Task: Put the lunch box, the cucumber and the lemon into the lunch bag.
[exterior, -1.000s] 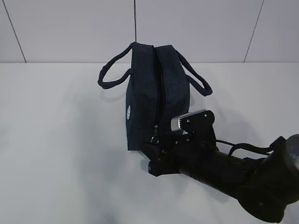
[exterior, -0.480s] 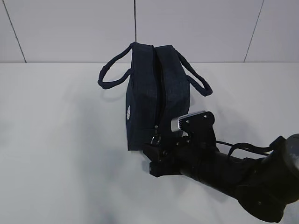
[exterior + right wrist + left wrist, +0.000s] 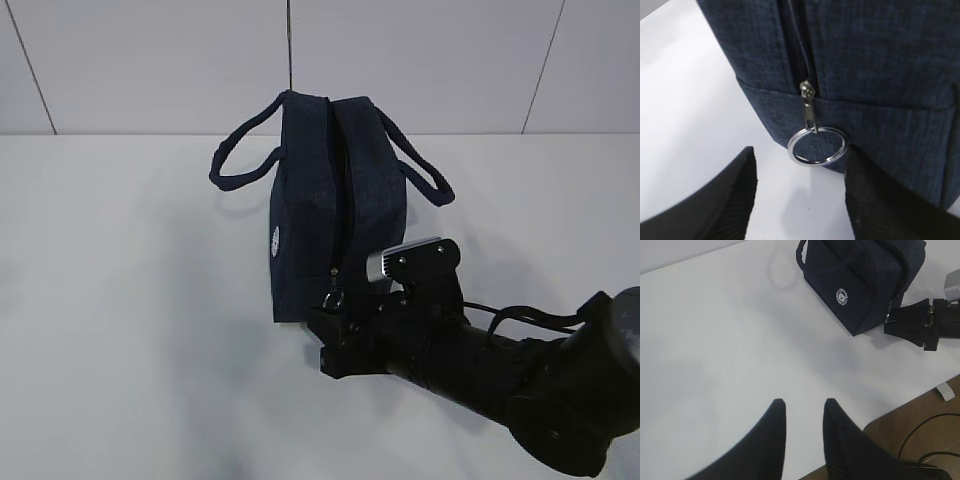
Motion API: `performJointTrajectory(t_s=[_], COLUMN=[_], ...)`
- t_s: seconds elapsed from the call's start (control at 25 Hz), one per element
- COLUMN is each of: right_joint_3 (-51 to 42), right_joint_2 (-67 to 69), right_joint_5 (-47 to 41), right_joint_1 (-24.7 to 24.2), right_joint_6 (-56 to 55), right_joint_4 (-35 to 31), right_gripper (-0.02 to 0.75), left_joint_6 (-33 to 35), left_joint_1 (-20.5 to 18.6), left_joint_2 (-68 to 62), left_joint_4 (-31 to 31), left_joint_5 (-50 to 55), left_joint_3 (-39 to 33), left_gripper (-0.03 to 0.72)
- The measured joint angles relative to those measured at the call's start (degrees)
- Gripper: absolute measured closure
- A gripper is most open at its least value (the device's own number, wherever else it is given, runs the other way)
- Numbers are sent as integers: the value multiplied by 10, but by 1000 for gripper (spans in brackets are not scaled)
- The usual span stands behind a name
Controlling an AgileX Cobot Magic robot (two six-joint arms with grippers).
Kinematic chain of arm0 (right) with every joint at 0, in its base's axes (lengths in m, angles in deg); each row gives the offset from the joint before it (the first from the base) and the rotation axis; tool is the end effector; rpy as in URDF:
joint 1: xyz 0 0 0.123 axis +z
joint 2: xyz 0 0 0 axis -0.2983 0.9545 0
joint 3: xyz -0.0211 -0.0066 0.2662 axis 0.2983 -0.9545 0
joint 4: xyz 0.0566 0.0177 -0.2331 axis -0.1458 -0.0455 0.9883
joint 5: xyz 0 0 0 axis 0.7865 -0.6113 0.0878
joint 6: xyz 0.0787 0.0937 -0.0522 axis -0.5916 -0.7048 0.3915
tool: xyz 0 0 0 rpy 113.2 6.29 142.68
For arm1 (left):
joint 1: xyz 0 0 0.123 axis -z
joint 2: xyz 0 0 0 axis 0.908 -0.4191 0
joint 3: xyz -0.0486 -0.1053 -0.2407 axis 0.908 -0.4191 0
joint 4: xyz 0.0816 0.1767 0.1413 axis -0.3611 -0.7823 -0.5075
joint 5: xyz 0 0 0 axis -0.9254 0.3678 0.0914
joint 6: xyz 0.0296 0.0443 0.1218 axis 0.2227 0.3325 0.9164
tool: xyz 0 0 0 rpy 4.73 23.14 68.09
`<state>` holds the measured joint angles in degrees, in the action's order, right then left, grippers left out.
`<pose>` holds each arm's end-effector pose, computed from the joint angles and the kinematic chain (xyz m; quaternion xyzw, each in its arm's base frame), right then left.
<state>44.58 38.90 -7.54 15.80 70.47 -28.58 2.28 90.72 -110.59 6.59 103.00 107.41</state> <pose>0.2894 0.2032 0.0648 -0.1622 0.8204 0.2538 0.4860 0.1082 -0.0528 0.3621 0.1996 0.8816 -0.0986 0.4162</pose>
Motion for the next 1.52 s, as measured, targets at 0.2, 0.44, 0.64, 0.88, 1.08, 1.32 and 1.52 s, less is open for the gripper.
performJointTrajectory(t_s=[0.2, 0.44, 0.64, 0.88, 1.08, 1.32, 1.52], right_joint_3=[0, 0, 0, 0, 0, 0, 0], right_joint_2=[0, 0, 0, 0, 0, 0, 0], right_joint_5=[0, 0, 0, 0, 0, 6, 10], right_joint_1=[0, 0, 0, 0, 0, 0, 0], right_joint_6=[0, 0, 0, 0, 0, 2, 4], right_joint_4=[0, 0, 0, 3, 3, 4, 4], right_gripper=[298, 298, 299, 299, 299, 298, 298], left_joint_6=[0, 0, 0, 0, 0, 0, 0], left_joint_1=[0, 0, 0, 0, 0, 0, 0], left_joint_2=[0, 0, 0, 0, 0, 0, 0], left_joint_4=[0, -1, -5, -5, -9, -12, -12], left_joint_5=[0, 0, 0, 0, 0, 0, 0], left_joint_3=[0, 0, 0, 0, 0, 0, 0], left_gripper=[507, 507, 508, 507, 507, 508, 507])
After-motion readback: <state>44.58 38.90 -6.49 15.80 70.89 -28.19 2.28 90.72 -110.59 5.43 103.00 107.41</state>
